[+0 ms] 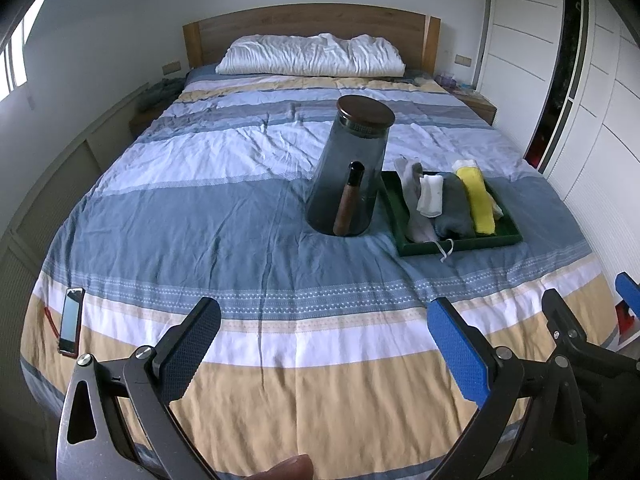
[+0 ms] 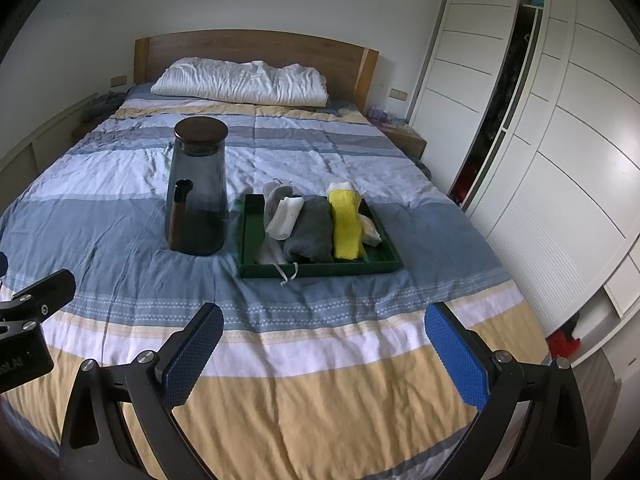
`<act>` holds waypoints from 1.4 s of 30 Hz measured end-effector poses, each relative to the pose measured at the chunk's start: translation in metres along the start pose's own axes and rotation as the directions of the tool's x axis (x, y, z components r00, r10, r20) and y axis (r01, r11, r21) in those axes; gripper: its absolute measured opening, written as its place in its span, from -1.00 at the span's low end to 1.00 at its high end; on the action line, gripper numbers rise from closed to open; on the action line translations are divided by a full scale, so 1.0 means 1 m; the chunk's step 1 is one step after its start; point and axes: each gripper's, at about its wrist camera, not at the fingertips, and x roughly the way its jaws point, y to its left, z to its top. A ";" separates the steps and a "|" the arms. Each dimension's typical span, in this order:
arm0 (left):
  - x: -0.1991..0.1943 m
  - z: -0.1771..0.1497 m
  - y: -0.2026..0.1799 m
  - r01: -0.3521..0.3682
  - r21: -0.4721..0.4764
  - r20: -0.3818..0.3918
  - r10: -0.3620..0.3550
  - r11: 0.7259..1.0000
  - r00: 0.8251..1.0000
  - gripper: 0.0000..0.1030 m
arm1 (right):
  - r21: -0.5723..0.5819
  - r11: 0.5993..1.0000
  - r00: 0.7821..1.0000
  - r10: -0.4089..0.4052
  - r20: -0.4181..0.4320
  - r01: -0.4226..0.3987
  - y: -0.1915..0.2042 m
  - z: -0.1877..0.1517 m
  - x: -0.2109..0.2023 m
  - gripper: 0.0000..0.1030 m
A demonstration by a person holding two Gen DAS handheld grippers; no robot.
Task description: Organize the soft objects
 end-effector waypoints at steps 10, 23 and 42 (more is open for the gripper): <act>-0.004 0.001 -0.004 0.008 0.003 -0.004 -0.008 1.000 1.000 0.97 | -0.001 1.000 1.000 -0.001 0.003 0.001 -0.001 0.001 -0.003 0.99; -0.004 -0.001 -0.002 0.011 0.002 -0.003 -0.011 1.000 1.000 0.97 | -0.010 1.000 1.000 0.000 0.011 0.000 0.001 0.003 -0.002 0.99; -0.004 -0.001 -0.002 0.007 0.006 -0.004 -0.007 1.000 1.000 0.97 | -0.020 1.000 1.000 0.003 0.017 -0.002 0.006 0.002 -0.003 0.99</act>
